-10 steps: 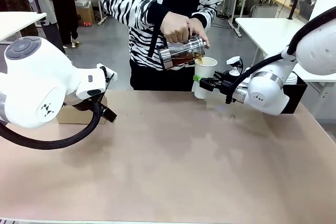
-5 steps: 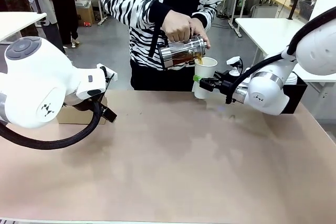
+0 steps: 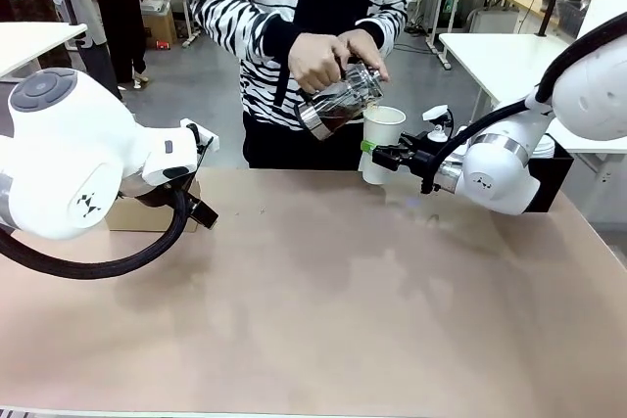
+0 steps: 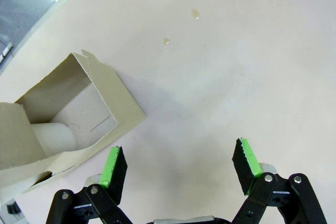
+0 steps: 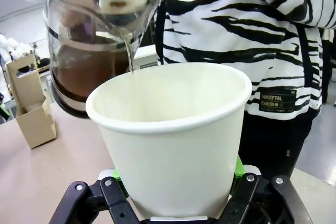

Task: Pour a drink into a cup and package it in a carrier.
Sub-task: When a person places the Paper Cup Lid on the 600 ml Paper Cup , lift the 600 ml Paper Cup.

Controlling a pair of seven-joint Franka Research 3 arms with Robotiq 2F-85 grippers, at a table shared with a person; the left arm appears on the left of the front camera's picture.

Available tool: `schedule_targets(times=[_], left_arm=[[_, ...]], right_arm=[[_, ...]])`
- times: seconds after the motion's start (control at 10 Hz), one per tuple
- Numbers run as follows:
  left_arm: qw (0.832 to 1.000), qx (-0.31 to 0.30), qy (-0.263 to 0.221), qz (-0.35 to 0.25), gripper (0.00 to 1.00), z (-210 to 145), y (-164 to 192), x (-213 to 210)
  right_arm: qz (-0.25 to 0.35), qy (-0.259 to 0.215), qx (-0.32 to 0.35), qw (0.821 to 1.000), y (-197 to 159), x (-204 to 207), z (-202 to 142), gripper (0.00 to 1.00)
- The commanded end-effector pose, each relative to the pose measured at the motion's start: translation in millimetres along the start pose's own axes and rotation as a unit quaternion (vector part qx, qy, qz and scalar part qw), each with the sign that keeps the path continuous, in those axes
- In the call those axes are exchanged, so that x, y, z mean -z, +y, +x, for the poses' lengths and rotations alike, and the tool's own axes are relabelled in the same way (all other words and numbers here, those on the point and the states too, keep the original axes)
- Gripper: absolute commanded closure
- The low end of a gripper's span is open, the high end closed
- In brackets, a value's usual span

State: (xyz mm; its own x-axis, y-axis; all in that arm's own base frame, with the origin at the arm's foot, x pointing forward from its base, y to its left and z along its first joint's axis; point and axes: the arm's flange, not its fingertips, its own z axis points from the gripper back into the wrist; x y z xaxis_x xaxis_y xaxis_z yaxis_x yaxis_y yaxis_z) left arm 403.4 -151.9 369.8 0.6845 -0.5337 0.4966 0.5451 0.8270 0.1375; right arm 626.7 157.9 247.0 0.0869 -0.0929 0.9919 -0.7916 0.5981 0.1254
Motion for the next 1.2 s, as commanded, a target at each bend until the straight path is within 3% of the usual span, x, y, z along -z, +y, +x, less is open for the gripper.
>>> schedule_targets(times=[0.0,1.1], left_arm=[[1.000,0.000,-0.001,-0.001,0.00,0.0,-0.1,-0.5],[1.000,0.000,-0.001,-0.001,0.00,0.0,-0.1,-0.5]], right_arm=[[-0.006,-0.002,0.003,1.000,0.9,2.4,1.2,0.20],[-0.006,-0.002,0.003,1.000,0.9,2.4,1.2,0.20]])
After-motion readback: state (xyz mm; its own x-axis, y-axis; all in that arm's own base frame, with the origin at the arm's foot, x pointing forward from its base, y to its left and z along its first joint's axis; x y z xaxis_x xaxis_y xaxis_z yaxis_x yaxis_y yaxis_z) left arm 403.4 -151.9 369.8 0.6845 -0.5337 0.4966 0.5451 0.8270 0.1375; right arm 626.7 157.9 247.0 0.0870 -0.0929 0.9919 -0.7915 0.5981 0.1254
